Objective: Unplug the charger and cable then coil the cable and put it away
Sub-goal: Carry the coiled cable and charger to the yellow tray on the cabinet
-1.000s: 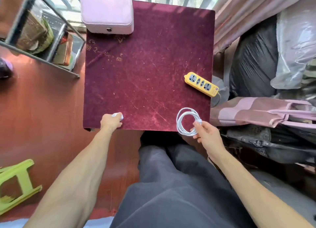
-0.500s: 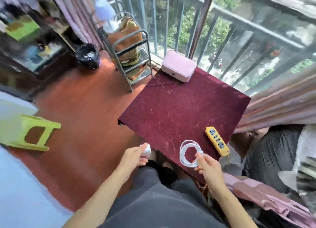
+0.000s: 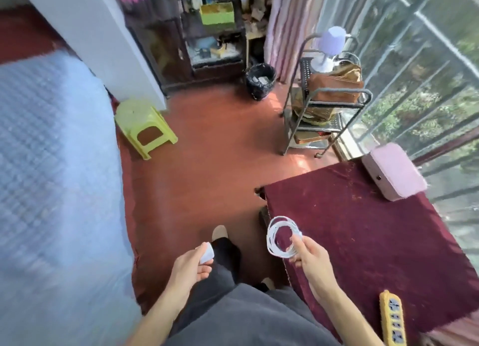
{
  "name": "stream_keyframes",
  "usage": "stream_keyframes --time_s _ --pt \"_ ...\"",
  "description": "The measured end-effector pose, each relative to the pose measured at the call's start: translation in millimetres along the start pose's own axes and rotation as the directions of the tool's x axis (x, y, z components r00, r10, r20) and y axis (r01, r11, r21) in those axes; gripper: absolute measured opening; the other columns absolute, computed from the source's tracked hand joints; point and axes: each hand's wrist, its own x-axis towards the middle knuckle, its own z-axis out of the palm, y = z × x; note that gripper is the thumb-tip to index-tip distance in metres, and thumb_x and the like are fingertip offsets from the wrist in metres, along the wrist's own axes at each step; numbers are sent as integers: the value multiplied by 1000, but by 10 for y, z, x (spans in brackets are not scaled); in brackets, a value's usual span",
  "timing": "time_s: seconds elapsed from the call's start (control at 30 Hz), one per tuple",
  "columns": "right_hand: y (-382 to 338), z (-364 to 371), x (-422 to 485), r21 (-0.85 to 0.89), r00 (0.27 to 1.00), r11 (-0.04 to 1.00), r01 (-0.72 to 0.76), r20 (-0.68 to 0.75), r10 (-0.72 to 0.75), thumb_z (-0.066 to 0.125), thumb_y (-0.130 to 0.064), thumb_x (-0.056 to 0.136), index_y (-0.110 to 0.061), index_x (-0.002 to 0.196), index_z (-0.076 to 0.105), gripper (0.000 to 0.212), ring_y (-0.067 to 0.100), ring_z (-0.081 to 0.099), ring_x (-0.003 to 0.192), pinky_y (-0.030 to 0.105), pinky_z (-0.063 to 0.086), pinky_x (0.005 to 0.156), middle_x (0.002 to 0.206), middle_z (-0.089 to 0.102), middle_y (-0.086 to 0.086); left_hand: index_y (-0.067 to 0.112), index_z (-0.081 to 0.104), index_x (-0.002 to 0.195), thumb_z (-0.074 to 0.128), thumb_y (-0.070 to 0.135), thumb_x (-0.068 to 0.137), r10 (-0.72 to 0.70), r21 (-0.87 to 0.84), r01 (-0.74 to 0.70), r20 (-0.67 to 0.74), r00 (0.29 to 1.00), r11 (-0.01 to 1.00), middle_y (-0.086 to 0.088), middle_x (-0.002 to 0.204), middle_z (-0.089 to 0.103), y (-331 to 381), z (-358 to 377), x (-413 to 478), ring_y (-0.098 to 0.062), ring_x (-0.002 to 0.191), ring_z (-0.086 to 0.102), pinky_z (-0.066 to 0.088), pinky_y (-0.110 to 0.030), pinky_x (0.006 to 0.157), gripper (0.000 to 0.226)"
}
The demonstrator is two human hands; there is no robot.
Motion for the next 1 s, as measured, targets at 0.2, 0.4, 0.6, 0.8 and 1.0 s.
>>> stream_keyframes --time_s 0.2,0.4,0.6,0.8,1.0 --pt "-700 740 612 -77 995 995 55 84 -49 66 -39 103 -9 89 78 35 3 58 56 30 45 61 66 69 -2 17 79 88 69 55 81 125 22 -124 -16 992 992 1 80 80 629 -492 466 -9 61 71 58 -26 63 39" --pt "-1300 1249 1150 -111 989 986 123 98 -112 65 -61 96 -22 89 80 42 2 57 56 21 46 54 67 70 -6 16 73 95 64 40 94 248 95 -252 48 968 963 -9 90 78 1519 -714 936 -10 65 69 57 -29 66 25" --pt "-1676 1450 1741 -107 993 988 114 45 -110 61 -60 97 -22 87 79 43 10 57 60 31 48 59 67 70 -2 16 71 101 62 34 98 335 133 -343 84 939 930 -6 87 78 2359 -592 1389 -6 62 69 56 -22 60 20" --pt "-2263 1592 2569 -35 998 997 64 29 -62 62 -42 104 -18 86 80 35 13 61 62 22 51 54 65 69 1 17 71 103 63 39 96 308 150 -321 101 946 935 -3 86 78 3089 -239 1854 -6 63 70 57 -22 62 24" --pt "-3044 1738 3409 -88 990 988 123 79 -116 58 -37 107 -7 95 74 36 11 68 61 21 54 56 66 72 -1 21 71 101 63 38 96 347 145 -359 102 932 922 -3 87 79 4030 94 2240 -5 63 70 53 -17 58 20"
